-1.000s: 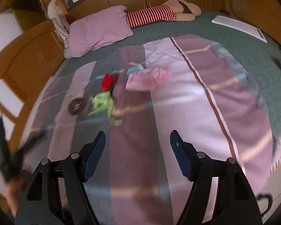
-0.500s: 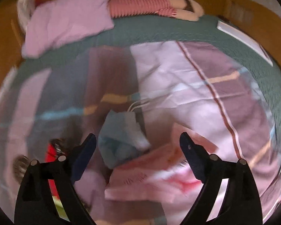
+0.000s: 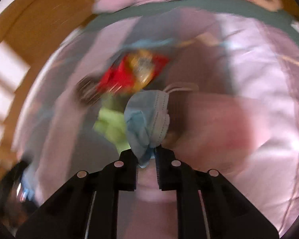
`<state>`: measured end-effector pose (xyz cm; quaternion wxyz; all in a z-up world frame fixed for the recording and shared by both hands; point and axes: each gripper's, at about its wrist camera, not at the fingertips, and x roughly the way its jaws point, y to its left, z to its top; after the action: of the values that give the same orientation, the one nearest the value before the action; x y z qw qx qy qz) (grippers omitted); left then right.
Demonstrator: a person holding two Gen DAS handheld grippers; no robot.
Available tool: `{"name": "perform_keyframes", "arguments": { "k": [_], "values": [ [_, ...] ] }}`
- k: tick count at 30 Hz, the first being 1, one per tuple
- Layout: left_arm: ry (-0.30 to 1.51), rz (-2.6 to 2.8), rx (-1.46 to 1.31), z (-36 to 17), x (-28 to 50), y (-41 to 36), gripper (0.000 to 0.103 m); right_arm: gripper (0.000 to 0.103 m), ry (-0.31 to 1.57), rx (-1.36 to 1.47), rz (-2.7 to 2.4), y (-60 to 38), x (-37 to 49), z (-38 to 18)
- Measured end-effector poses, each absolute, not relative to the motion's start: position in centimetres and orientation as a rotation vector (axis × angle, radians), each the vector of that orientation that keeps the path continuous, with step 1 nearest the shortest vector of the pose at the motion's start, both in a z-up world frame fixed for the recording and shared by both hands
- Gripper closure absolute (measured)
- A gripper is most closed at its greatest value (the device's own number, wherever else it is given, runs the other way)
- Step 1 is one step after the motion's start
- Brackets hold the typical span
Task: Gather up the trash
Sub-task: 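Grasp the blue face mask with the right gripper while the left grasps the green paper crane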
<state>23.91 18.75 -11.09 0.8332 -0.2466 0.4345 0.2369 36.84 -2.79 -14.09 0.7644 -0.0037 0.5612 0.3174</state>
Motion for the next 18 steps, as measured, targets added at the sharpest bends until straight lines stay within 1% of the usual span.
{"name": "perform_keyframes", "arguments": {
  "k": [2, 6, 11, 15, 16, 17, 18],
  "values": [
    [0.902, 0.52, -0.555, -11.1, 23.7, 19.2, 0.004, 0.088, 1.179, 0.0, 0.719, -3.0, 34.9, -12.8],
    [0.868, 0.526, -0.584, -11.1, 24.5, 19.1, 0.004, 0.087, 1.067, 0.162, 0.702, -6.3, 33.2, -9.5],
    [0.911, 0.382, -0.443, -12.1, 28.7, 14.9, 0.004, 0.087, 1.017, 0.237, 0.637, -10.4, 30.7, -7.4],
    [1.013, 0.321, -0.313, -14.7, 32.3, 11.8, 0.005, 0.087, 0.987, 0.225, 0.594, -12.8, 27.8, -6.8],
    [1.03, 0.304, -0.304, -15.2, 32.6, 11.3, 0.008, 0.087, 0.984, 0.218, 0.583, -13.2, 26.9, -6.6],
    [1.057, 0.286, -0.292, -15.9, 32.9, 10.9, 0.025, 0.087, 0.979, 0.214, 0.567, -13.9, 25.9, -6.5],
    [1.09, 0.272, -0.283, -16.5, 33.2, 10.6, 0.049, 0.087, 0.977, 0.214, 0.558, -14.3, 25.3, -6.5]
  ]
}}
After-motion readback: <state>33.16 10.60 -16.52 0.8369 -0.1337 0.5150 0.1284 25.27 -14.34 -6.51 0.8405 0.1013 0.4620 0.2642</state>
